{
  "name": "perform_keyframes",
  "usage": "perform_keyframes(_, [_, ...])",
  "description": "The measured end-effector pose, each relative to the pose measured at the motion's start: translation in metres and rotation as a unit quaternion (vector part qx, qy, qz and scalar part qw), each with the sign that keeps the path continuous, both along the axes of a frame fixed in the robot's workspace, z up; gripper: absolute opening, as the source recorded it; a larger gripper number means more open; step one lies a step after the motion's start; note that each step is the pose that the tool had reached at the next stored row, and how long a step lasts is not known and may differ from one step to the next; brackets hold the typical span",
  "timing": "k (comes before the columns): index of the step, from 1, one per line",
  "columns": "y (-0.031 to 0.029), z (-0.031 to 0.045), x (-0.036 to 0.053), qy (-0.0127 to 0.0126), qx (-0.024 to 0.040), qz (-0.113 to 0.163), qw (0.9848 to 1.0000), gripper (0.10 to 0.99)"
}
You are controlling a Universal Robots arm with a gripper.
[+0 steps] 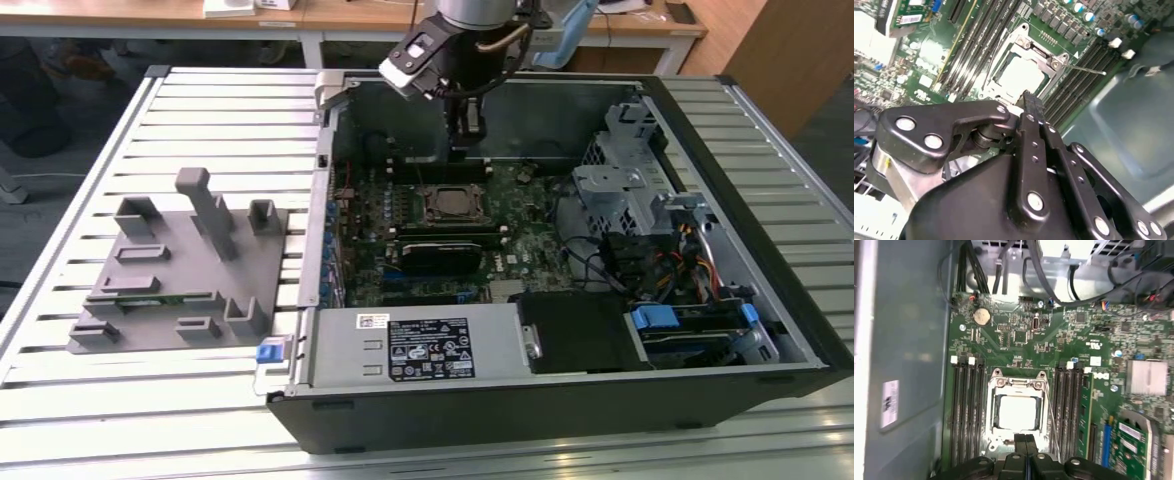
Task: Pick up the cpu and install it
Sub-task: 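Install the first cpu locking lever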
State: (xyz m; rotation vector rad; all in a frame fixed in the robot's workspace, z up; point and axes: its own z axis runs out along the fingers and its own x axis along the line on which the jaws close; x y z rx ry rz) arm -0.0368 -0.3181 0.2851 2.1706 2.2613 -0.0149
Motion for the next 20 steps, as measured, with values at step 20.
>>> perform_keyframes(20, [0.001, -0.0005, 0.0, -0.0008, 0.0, 0.143, 0.9898, 0.106])
